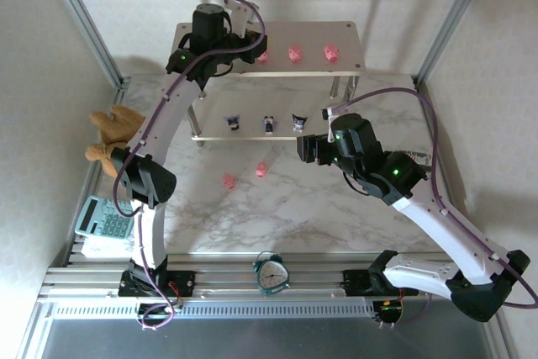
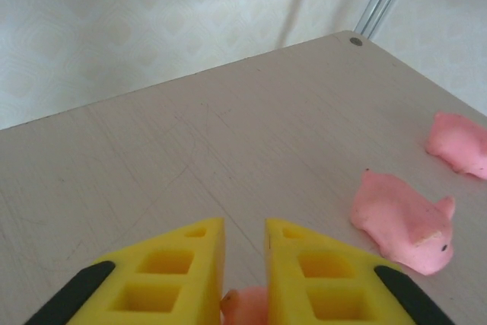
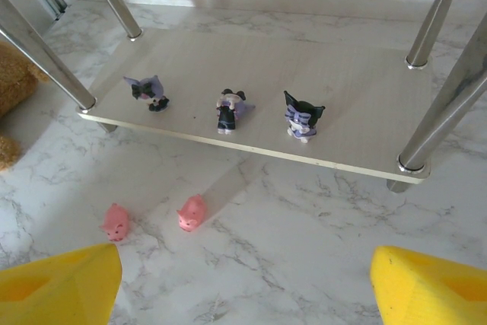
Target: Place and organize the plastic toys onto the shelf
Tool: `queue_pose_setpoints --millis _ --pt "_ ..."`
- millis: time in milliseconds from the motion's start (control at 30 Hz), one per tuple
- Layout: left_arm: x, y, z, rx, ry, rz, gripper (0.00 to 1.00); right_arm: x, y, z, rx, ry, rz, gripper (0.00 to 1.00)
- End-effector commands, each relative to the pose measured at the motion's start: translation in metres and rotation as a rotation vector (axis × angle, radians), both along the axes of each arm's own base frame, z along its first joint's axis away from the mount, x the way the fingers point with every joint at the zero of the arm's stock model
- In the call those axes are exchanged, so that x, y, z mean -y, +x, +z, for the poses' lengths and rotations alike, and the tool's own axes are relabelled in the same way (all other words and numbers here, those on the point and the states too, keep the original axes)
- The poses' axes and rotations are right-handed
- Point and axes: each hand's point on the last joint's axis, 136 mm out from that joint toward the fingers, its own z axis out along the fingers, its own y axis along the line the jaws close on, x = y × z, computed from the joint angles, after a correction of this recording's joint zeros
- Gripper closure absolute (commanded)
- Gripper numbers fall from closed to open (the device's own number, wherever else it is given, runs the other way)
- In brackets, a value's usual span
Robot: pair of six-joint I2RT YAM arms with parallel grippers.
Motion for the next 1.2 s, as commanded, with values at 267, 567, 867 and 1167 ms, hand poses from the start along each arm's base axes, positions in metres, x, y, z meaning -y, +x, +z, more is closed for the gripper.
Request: queue_pose_setpoints --millis 267,567,867,1167 --pt "-0.001 0.007 0.002 0.016 -0.003 0.011 0.65 -0.002 0.005 0.0 0.008 0.015 0.001 0.15" --pt "-0.005 0.005 0.026 0.08 -0.035 0.029 0.54 -0.001 0.005 0.001 0.01 0.021 0.001 0.15" --pt "-0.008 0.005 0.045 0.125 -0.069 0.051 0.51 0.0 0.005 0.001 0.01 0.022 0.002 0.15" --pt "-0.038 -0.021 0.053 0.098 0.001 0.189 0.7 0.004 0.001 0.007 0.025 0.027 0.002 0.15"
